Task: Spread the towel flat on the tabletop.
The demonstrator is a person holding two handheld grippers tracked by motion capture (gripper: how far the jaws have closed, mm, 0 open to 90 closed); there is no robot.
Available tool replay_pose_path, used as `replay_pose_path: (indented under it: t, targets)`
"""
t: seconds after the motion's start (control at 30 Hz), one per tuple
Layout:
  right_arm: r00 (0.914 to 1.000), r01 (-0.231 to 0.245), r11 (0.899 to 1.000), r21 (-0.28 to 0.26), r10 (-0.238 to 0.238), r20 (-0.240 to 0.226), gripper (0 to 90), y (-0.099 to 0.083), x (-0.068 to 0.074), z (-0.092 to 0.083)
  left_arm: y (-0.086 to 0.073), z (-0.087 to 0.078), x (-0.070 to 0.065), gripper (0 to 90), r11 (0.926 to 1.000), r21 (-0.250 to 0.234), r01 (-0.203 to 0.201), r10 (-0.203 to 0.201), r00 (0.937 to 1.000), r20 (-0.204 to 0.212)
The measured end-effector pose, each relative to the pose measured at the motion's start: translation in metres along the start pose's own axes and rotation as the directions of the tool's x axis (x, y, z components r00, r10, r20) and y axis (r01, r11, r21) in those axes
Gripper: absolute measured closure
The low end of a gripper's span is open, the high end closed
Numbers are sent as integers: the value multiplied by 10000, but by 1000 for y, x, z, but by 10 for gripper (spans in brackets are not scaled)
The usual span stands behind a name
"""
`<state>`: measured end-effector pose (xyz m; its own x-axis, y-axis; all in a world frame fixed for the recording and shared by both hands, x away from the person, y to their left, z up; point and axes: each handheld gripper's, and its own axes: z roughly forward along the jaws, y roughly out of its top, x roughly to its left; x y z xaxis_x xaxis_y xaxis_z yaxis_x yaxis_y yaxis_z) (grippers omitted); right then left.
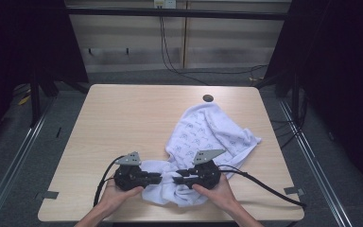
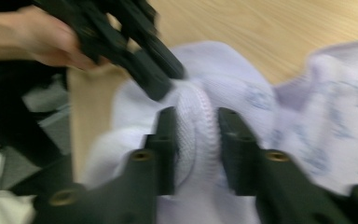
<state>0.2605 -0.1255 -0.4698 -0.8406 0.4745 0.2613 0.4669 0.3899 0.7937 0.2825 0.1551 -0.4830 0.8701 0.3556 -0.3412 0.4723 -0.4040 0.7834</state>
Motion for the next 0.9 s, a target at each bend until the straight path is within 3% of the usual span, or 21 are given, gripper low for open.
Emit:
replay_pose_path:
  t: [0.07, 0.17, 0.23, 0.3, 0.43, 0.53, 0.6, 0.63, 0.7, 0.73, 0.77, 0.83, 0.9]
  targets:
    - [9995, 90, 9999, -87, -88, 298, 823, 0, -3, -4, 1, -7, -1, 655, 9993, -323, 185, -191, 9996, -194]
    - [9984, 1, 9975, -705, 39, 573, 839, 4, -7, -19, 2, -24, -3, 553, 9945, -1019, 236, -283, 9986, -444]
    - [9951, -81, 9956, -934, 172, 976, 839, 3, -12, -31, 1, -38, -7, 549, 9889, -1485, -98, -35, 9960, -892]
    - [9889, -310, 9918, -1241, 484, 1401, 839, -3, -21, -49, 0, -45, -6, 555, 9853, -1710, 6, -173, 9952, -962]
    - [9701, -703, 9849, -1584, 1045, 2191, 840, -22, -34, -87, -2, -34, 2, 530, 9923, -1198, 301, -456, 9906, -1286]
    - [9513, -949, 9845, -1473, 1333, 2780, 839, -41, -37, -107, 0, -17, 3, 494, 9978, -583, 323, -389, 9926, -1152]
    - [9327, -1277, 9830, -1319, 1642, 3212, 836, -58, -43, -119, 2, -3, 3, 463, 9991, -215, 379, -404, 9900, -1348]
    - [9274, -1416, 9819, -1254, 1759, 3301, 832, -64, -45, -123, 2, 3, 4, 469, 9991, -41, 417, -419, 9929, -1110]
    - [9183, -1803, 9766, -1173, 2099, 3358, 795, -78, -49, -132, 4, 15, 6, 476, 9970, -37, 774, -775, 9968, -173]
    - [9179, -1881, 9755, -1143, 2160, 3328, 736, -83, -49, -136, 5, 20, 6, 484, 9964, 5, 842, -842, 9963, 188]
    - [9128, -1881, 9754, -1149, 2168, 3460, 674, -86, -47, -140, 6, 24, 5, 489, 9968, 103, 792, -794, 9965, 249]
    - [9085, -1836, 9750, -1251, 2169, 3571, 616, -91, -43, -149, 8, 34, -2, 593, 9981, 530, 310, -322, 9993, 207]
    - [8964, -1820, 9713, -1531, 2279, 3801, 552, -95, -39, -158, 11, 35, -10, 821, 9985, 480, -246, 242, 9997, 82]
